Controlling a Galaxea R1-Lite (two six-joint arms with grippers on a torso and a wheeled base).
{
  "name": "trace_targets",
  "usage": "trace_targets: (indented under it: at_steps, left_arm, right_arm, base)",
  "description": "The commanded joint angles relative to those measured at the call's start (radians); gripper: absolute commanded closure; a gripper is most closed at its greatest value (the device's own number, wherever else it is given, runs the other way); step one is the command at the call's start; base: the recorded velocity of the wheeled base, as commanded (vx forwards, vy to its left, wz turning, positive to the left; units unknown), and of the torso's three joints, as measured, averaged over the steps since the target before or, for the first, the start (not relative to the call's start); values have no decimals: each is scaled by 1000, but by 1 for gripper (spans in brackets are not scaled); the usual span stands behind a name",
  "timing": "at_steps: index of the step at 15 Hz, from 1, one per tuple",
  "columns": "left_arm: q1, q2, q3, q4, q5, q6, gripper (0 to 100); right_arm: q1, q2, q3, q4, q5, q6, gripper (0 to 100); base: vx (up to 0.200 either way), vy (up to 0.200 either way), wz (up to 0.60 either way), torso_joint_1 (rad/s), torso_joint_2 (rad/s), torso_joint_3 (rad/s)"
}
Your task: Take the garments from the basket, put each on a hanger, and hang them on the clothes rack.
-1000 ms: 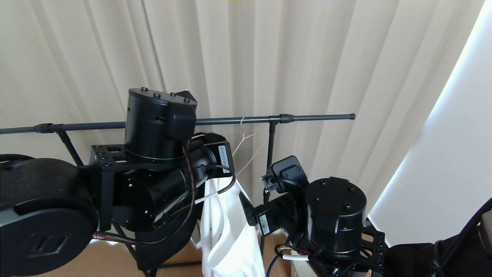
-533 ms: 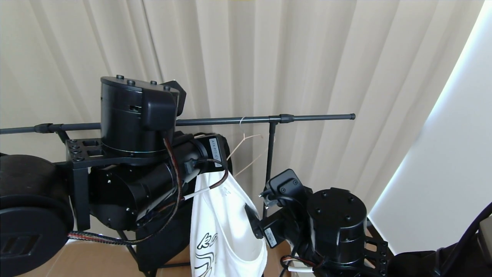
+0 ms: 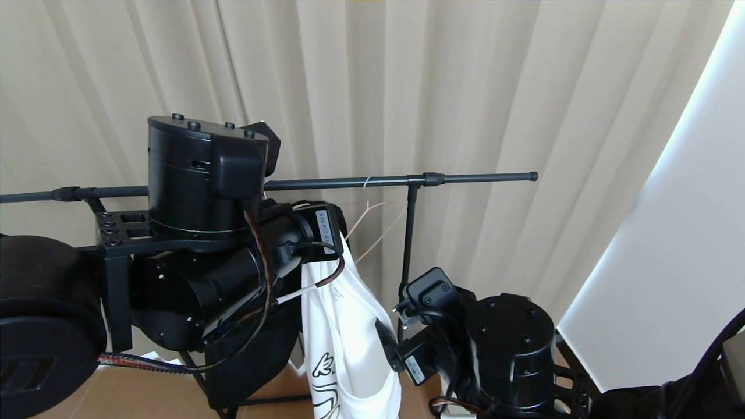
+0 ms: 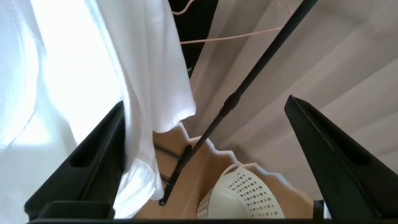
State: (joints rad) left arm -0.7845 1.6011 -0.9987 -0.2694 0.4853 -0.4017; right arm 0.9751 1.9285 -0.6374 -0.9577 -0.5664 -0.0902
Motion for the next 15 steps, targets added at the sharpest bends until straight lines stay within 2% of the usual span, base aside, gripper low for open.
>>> trace_targets:
  at_steps: [1,2,5,7,9,10,11,15]
  left_arm:
    - [-2,0,6,-1,1,3,100]
    - [-2,0,8,-1,1,3,100]
    - [-2,0,9,-1,-1,3,100]
    - [-2,2,19,1,-2,6,100]
    - [1,3,37,1,-2,32,100]
    - [2,17,81,-1,-7,87,100]
    - [1,37,97,-5,-8,100,100]
    - [-4,89,187,-87,-10,147,100]
  right_arm:
    - [1,9,-1,-4,0,0,0]
    - [1,10,1,-4,0,1,100]
    - [-1,3,-5,-6,0,1,100]
    - [-38,-23,-10,-6,-1,-2,100]
    - [-72,-63,-18,-4,-1,-11,100]
    - [-144,-121,-33,-4,-1,-39,100]
    - [-168,-152,-38,-3,-1,-46,100]
    - [-217,-221,-50,4,0,-65,100]
  base:
    - [0,0,0,0,0,0]
    - [0,0,0,0,0,0]
    - [0,0,0,0,0,0]
    - [0,0,0,0,0,0]
    - [0,0,0,0,0,0]
    - [0,0,0,0,0,0]
    - [0,0,0,0,0,0]
    - [0,0,0,0,0,0]
